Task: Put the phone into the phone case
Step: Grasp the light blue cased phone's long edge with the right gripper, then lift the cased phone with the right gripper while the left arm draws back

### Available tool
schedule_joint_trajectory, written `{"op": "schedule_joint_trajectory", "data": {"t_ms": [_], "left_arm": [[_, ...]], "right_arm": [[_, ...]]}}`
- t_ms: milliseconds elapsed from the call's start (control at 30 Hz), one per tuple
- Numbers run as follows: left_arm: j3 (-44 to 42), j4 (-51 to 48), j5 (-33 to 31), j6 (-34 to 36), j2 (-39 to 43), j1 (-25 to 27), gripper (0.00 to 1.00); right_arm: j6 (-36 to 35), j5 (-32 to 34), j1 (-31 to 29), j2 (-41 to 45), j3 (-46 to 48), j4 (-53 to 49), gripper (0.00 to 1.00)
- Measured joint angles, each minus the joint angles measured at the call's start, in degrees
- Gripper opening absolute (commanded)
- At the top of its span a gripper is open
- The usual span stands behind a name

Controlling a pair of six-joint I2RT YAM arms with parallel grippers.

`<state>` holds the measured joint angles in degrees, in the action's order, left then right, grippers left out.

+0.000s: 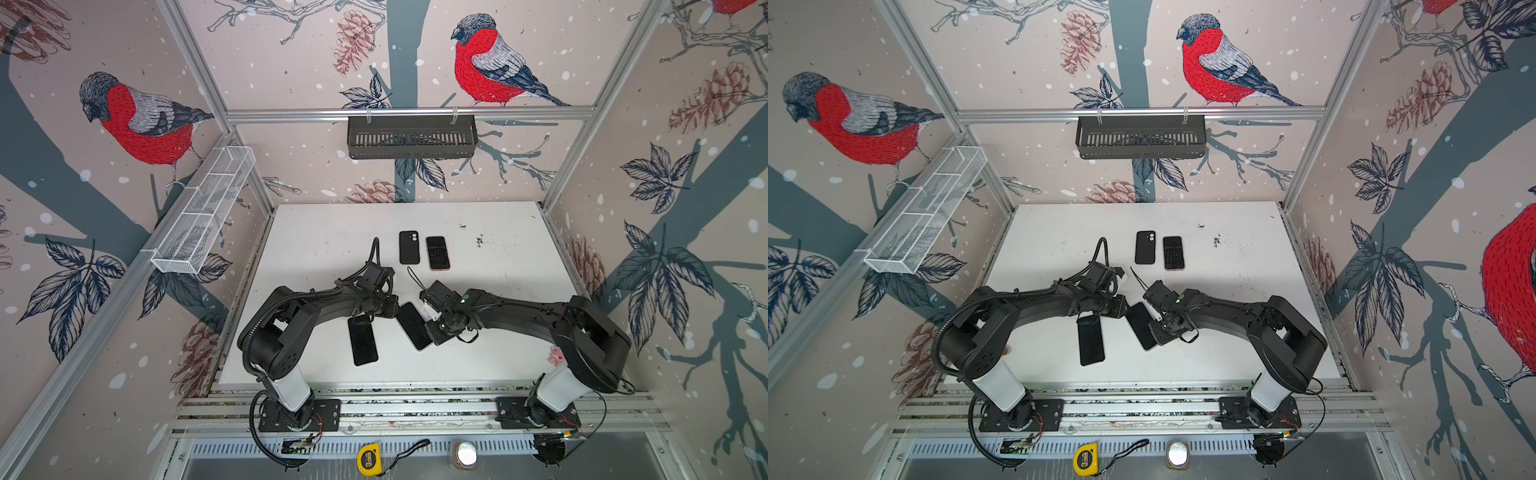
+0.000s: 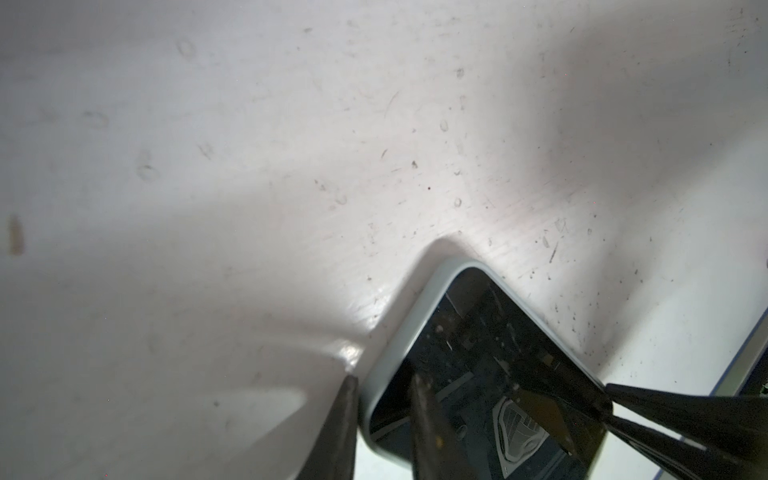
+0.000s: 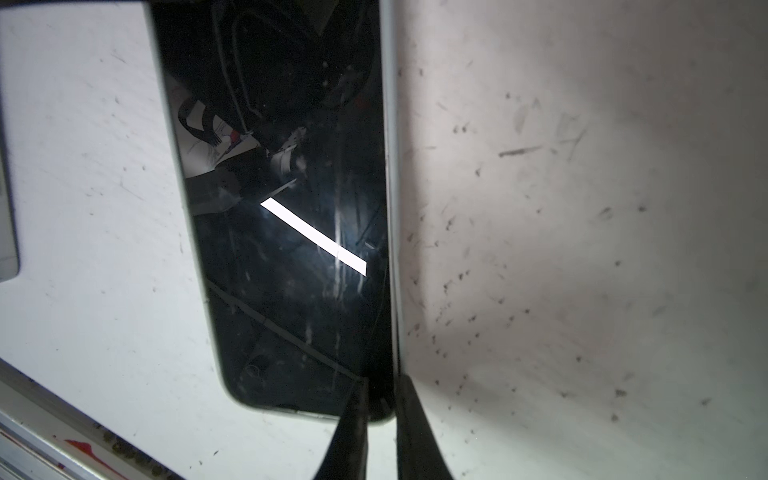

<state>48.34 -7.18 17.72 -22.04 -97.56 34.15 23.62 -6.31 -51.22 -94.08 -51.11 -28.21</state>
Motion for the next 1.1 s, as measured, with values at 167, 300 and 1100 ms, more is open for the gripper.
{"op": "schedule_joint_trajectory", "data": {"t_ms": [167, 300, 1100], "left_arm": [[0.1, -0.1, 0.0, 0.0, 0.0, 0.0, 0.24], [0.2, -0.3, -0.1, 0.0, 0.1, 0.0, 0.23], [-6.0, -17.4, -20.1, -4.7, 53.8, 0.0, 0.44]], "right_arm": [[0.0, 0.3, -0.1, -0.3, -0.3, -0.3, 0.14], [0.0, 1.2, -0.4, -0.1, -1.1, -1.2, 0.15], [2.2, 7.7, -9.7, -2.4, -6.3, -3.9, 0.44]]}}
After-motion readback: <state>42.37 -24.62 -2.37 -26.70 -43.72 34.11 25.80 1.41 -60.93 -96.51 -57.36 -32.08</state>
